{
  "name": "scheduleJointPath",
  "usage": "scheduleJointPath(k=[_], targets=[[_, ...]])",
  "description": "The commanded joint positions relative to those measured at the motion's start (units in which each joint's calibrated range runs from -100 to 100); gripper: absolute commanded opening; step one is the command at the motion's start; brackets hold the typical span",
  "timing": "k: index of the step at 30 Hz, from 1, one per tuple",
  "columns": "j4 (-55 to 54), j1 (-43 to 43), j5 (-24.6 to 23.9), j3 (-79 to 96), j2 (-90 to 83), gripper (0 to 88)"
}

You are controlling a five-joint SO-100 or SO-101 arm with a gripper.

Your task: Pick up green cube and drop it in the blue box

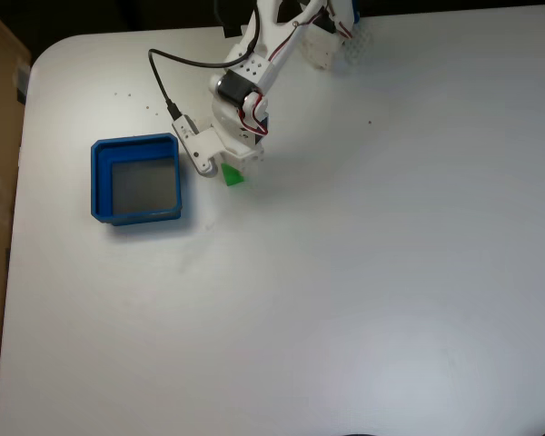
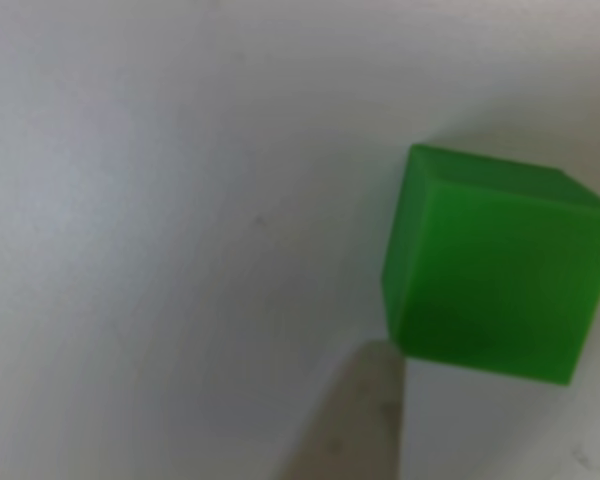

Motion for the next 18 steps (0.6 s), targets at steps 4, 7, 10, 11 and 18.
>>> scheduleJointPath(k=[4, 7, 10, 11, 18], targets=[[-0.5, 0.2, -0.2, -4.0, -0.5, 21.6], [-1.4, 0.3, -0.3, -4.0, -0.5, 21.6], [-5.1, 0.3, -0.4, -3.9, -0.4, 21.6], [-6.3, 0.3, -0.4, -3.6, -0.3, 21.6], [-7.2, 0.3, -0.4, -3.6, 1.7, 21.6]])
